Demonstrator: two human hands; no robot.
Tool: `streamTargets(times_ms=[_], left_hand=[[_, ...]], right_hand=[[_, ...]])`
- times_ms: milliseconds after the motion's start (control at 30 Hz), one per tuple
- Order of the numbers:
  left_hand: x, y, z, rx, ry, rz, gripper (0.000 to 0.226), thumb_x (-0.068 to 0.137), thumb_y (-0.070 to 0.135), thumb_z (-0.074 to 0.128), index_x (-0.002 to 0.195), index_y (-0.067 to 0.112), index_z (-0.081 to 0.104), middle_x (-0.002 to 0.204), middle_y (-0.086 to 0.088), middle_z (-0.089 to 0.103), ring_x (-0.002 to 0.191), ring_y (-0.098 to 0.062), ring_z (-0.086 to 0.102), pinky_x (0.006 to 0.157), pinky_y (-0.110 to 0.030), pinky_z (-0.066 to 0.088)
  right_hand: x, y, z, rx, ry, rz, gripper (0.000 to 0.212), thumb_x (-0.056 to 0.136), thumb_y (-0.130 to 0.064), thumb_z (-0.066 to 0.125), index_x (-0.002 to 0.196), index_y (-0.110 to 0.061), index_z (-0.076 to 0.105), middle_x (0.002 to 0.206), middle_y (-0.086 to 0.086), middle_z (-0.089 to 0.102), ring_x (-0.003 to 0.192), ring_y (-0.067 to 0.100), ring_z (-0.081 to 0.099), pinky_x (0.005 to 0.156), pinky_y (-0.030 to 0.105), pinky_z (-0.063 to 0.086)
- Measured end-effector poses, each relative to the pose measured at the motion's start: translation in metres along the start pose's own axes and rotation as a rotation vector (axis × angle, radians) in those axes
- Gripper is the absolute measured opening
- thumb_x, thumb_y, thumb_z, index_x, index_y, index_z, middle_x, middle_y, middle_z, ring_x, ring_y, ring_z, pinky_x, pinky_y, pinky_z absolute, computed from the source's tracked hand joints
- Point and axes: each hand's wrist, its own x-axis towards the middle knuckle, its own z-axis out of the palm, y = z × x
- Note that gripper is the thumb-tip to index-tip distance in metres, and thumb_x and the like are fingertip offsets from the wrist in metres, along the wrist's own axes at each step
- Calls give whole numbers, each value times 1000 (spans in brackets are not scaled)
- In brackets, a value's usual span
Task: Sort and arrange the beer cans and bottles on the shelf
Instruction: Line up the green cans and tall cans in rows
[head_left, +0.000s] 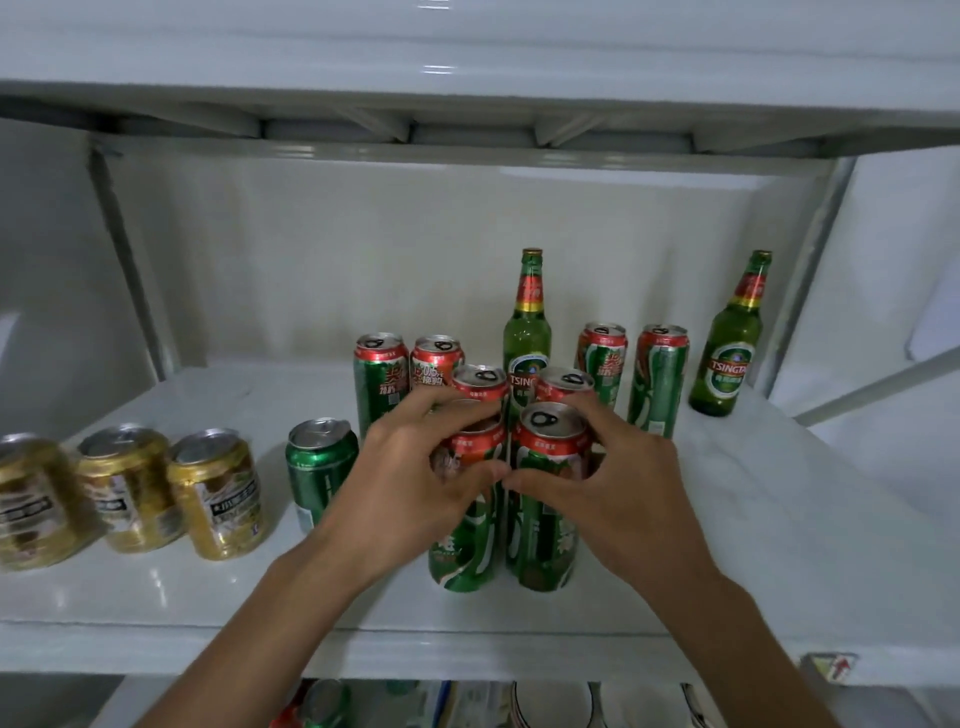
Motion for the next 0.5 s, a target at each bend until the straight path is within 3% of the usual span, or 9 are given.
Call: streamTargets(times_ms=[167, 267, 367, 433, 500], left_hand=[[-4, -6, 4, -1, 8, 32, 65, 80, 57, 64, 140, 33, 59, 135, 17, 52, 122, 21, 45, 98, 4, 34], [-5, -8, 6, -2, 4, 42, 63, 84, 59, 60, 142, 36, 58, 136, 19, 51, 124, 11, 51, 104, -9, 42], [-1, -3, 4, 27, 16, 46, 54, 91, 57, 54, 138, 34, 63, 133, 19, 52, 119, 4, 55, 101, -21, 49], [5, 3, 1, 86, 53, 52, 47, 95, 56, 49, 131, 33, 69, 130, 18, 52, 116, 1, 56, 95, -17, 47], [15, 11, -1, 95, 107, 37, 39, 100, 58, 45, 120, 38, 73, 126, 18, 54, 116, 1, 55, 92, -21, 47]], right_hand=[[-3, -1, 1, -22, -7, 12, 72, 66, -58, 87, 130, -41, 57, 110, -23, 72, 96, -8, 68, 90, 20, 58], [-4, -1, -6, 41, -72, 45, 74, 64, -53, 90, 129, -47, 54, 109, -31, 70, 100, -11, 66, 93, 19, 56], [-4, 0, -21, 105, -118, 115, 78, 60, -57, 90, 122, -63, 43, 97, -45, 64, 98, -18, 63, 84, 8, 53], [-2, 5, -36, 107, -70, 180, 80, 51, -72, 81, 122, -62, 47, 98, -34, 68, 90, -11, 67, 78, 14, 57], [1, 16, -56, 68, 33, 222, 84, 46, -79, 72, 123, -48, 58, 96, -22, 73, 82, -6, 70, 70, 17, 57]])
